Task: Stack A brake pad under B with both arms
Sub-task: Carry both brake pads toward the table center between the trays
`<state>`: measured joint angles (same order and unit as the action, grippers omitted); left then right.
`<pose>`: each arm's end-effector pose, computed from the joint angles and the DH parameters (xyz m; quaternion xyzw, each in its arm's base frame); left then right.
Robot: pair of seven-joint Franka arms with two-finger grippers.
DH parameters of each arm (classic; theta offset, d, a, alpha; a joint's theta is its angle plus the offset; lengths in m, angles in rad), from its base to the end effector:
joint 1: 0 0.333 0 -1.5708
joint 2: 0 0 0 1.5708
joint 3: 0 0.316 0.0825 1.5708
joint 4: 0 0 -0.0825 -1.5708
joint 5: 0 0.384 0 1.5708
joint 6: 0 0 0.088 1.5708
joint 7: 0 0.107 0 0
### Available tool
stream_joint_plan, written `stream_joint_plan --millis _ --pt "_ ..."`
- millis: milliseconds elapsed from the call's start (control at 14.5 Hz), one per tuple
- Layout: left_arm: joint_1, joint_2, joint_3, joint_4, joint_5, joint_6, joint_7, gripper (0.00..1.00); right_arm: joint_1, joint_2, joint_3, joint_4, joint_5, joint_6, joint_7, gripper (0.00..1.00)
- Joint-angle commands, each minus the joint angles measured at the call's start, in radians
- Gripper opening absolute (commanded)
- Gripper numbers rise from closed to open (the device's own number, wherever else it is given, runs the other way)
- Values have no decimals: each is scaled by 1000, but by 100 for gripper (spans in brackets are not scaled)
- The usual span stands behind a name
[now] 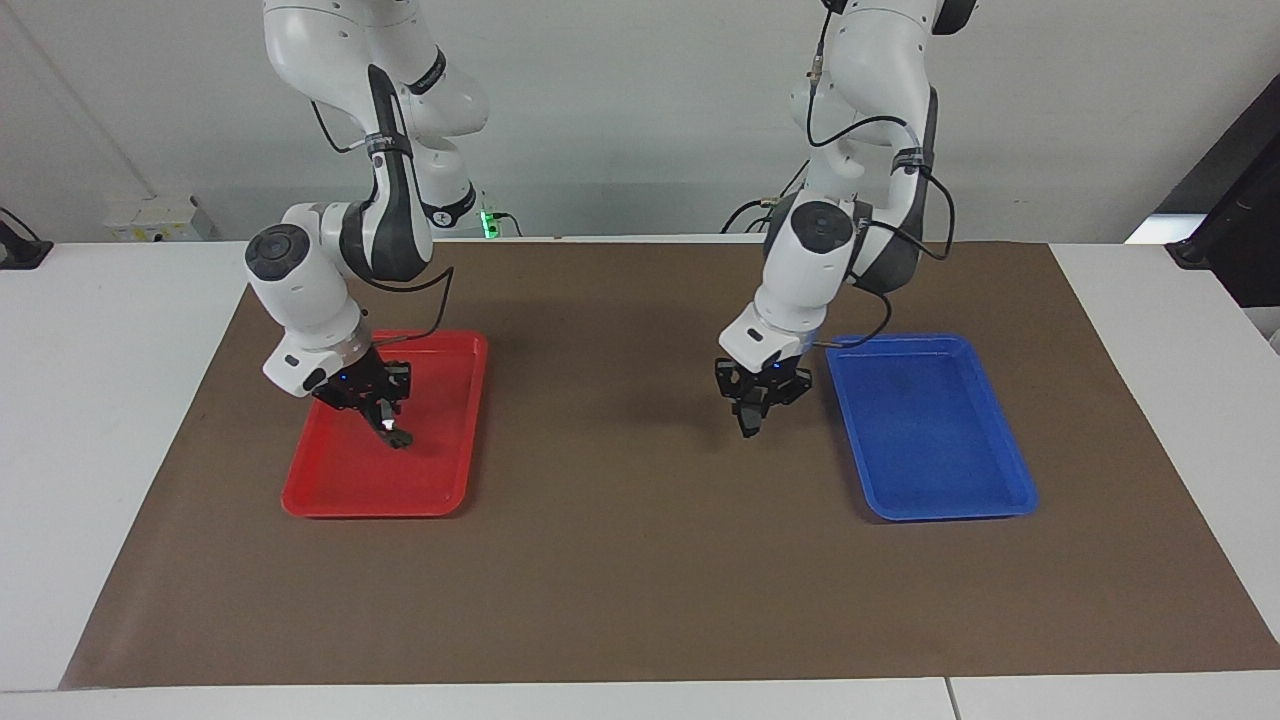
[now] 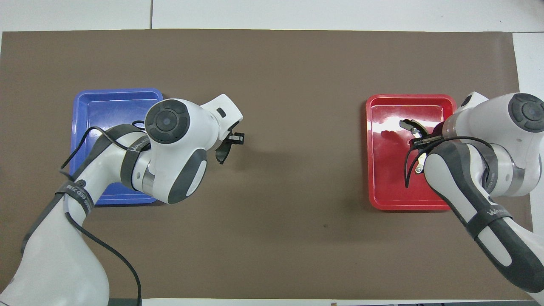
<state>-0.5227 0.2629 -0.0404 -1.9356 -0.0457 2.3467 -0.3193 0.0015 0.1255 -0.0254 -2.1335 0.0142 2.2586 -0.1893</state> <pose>0.5278 -0.3326 0.3653 0.9914 -0.1055 0.0573 0.0521 0.5582 -0.0128 0.3490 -0.9969 -0.0782 -0.0002 0.0039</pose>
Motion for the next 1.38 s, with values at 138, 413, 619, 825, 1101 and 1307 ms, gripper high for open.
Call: stream_joint_plan --millis 138,413,619,825,1101,1307 --pt "-92 122 17 86 -13 94 -122 1 83 14 10 112 13 -117 149 0" --pt "-128 165 17 99 -13 132 -181 1 143 13 10 106 13 -108 212 0" --pt "-131 167 17 92 -14 146 -181 9 166 13 10 106 13 -103 223 0" --pt "-117 167 17 75 -14 131 -199 31 185 13 10 106 15 -102 246 0" --pt "-122 162 19 75 -14 97 -311 99 258 14 10 106 15 -74 324 0" --pt "-80 118 20 75 -14 30 -296 99 310 14 10 107 15 -56 401 0"
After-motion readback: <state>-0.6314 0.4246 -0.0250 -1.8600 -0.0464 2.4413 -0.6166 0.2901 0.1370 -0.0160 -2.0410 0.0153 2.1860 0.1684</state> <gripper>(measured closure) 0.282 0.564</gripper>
